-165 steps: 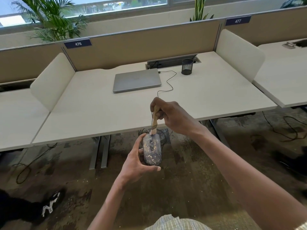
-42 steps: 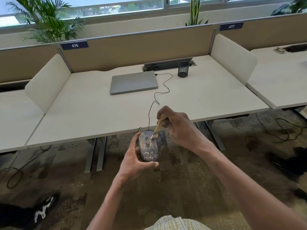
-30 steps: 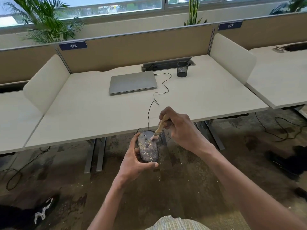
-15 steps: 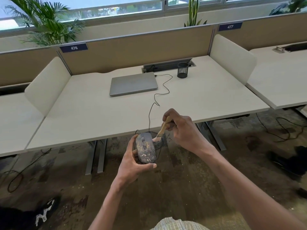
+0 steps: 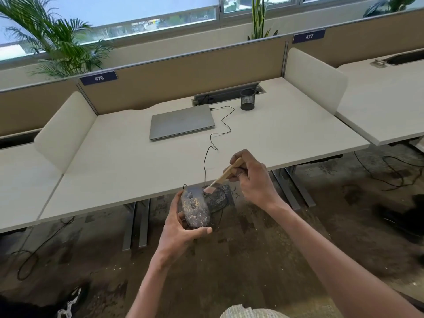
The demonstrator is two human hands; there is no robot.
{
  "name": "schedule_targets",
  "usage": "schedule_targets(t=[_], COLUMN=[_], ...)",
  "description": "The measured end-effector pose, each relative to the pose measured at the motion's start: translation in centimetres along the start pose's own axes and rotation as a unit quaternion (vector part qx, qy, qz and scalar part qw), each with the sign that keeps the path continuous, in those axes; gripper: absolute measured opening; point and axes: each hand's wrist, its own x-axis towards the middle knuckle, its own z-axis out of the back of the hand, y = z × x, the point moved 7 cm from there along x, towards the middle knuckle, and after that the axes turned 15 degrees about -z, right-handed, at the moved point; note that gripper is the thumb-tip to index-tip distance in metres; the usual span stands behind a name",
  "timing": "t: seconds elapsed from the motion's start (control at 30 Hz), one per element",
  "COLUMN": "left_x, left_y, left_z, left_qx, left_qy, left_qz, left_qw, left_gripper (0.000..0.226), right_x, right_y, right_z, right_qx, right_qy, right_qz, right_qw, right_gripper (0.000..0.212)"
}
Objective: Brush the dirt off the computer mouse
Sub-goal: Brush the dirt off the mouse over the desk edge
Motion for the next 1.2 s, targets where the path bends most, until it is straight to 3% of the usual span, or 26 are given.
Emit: schedule_targets(t=[0.57, 0.7, 0.87, 1.03, 1.2], left_x=[0.0, 0.3, 0.8, 1.3, 1.5], left_y=[-1.5, -1.7, -1.8, -1.5, -1.0], left_z=[-0.3, -0.1, -0.1, -0.2, -0.1], left_qx=[-0.004, -0.001, 0.003, -0.002, 0.001], left_qy=[-0.025, -0.029, -0.031, -0.036, -0.027], left_qz=[0.0, -0.017, -0.027, -0.03, -0.025], left_qw=[1.0, 0.999, 0.999, 0.999, 0.999], left_gripper=[0.143, 0.124, 0.119, 0.113, 0.129], right_x=[1.5, 1.3, 2.3, 2.1, 2.5], right_y=[-1.4, -2.1, -1.3, -1.9, -0.4], right_z=[-0.6, -0.8, 0.0, -0.6, 0.0], right_qx=[0.067, 0.049, 0.097, 0.081, 0.057], right_qy=[0.017, 0.049, 0.009, 0.051, 0.019], right_qz=[-0.046, -0.048, -0.047, -0.058, -0.009], right_qw=[0.997, 0.996, 0.994, 0.994, 0.998], right_gripper=[0.03, 0.028, 0.033, 0.033, 0.029])
